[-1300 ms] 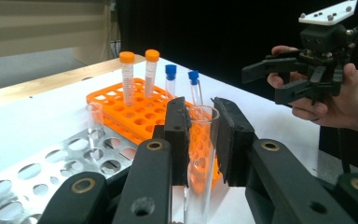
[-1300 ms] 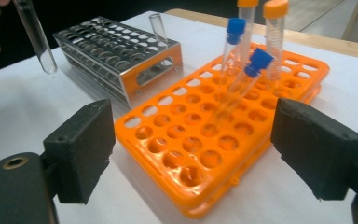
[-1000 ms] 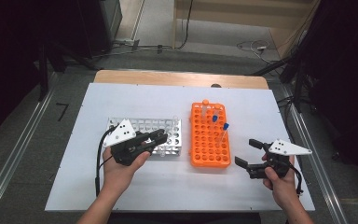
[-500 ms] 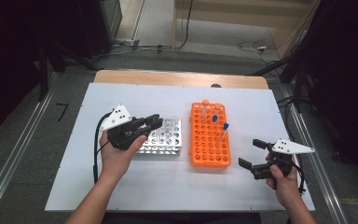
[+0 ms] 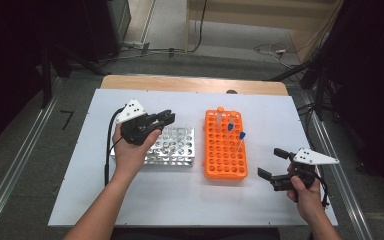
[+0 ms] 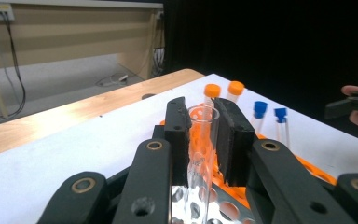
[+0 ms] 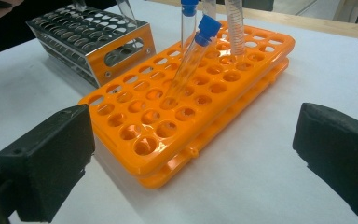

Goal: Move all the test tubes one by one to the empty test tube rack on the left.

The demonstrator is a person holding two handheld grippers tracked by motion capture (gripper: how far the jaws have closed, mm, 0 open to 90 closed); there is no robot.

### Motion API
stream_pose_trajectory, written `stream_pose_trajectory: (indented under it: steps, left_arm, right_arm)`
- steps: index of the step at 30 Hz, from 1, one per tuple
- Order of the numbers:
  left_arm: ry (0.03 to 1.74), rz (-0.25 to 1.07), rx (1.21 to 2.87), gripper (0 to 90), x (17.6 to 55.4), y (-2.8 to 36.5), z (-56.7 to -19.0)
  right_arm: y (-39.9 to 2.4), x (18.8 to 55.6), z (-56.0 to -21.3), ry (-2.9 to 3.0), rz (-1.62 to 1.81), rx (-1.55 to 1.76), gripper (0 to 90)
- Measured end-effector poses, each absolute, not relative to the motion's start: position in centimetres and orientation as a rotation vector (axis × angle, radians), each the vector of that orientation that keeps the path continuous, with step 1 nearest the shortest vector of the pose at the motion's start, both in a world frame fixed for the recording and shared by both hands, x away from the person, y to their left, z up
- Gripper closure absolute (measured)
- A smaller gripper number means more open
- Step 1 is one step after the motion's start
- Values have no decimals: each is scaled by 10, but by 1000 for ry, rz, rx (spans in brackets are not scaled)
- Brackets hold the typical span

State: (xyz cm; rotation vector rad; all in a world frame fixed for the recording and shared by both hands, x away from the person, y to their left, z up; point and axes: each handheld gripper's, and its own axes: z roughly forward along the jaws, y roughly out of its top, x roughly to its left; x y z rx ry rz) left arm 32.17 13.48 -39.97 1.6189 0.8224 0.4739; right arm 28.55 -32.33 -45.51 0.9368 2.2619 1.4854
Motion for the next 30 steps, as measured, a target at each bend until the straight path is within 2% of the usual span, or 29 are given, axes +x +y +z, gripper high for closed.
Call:
stream_pose_trajectory:
  steps: [17,30]
  left_arm:
    - [884,498,1596,763,354,110,-421]
    - [881,503,1726,761,352,105,-430]
  right_arm:
    - [-326,286,-456,2255,1488,945,0]
    - [-326,287,-457,2258,1481,948,0]
